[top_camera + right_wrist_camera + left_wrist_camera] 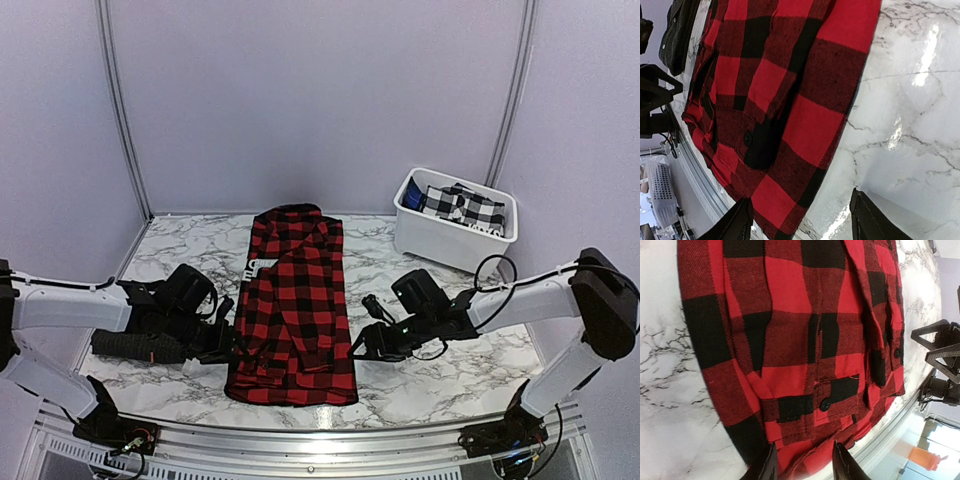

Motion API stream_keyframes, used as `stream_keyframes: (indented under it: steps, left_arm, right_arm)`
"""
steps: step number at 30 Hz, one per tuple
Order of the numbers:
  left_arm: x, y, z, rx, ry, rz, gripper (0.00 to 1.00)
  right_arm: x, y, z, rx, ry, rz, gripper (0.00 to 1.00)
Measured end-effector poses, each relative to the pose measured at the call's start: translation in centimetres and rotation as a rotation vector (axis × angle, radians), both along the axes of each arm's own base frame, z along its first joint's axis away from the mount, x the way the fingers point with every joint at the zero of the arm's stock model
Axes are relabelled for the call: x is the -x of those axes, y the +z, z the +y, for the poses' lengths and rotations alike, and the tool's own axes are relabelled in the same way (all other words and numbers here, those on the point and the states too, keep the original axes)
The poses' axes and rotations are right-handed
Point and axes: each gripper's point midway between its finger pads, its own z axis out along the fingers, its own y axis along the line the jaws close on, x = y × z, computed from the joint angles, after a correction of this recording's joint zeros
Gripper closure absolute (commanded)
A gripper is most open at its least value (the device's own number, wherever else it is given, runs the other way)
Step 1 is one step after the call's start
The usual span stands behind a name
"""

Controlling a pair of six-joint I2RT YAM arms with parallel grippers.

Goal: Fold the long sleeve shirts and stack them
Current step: Pick up the rectangle-folded shirt from the center of the board.

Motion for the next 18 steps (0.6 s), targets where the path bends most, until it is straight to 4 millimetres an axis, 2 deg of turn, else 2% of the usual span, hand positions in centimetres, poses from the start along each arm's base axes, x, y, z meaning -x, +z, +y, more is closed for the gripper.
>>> stream_keyframes:
  steps: [3,6,12,18]
  left_arm:
    - [0.1,-0.9,1.1,-0.040,0.021,0.007,0.48]
    - [0.4,-1.9,2.3,-0.080,0.032,0.029,0.45]
    - [0.5,-2.8,2.6,-0.087,0.022,0.050,0.45]
    - [0.5,-2.9,2.0,-0.052,0.007,0.053,0.50]
  right_arm:
    - [1.0,-0.4,-0.1,-0.020,-0.005,0.030,0.33]
    - [1.8,-0.7,-0.4,-0.038,-0.020,0.057,0.31]
    - [1.9,-0.5,-0.1,-0.074,-0.058,0.081,0.28]
    - [1.6,-0.4,0.6,-0.114,-0.084,0.109,0.31]
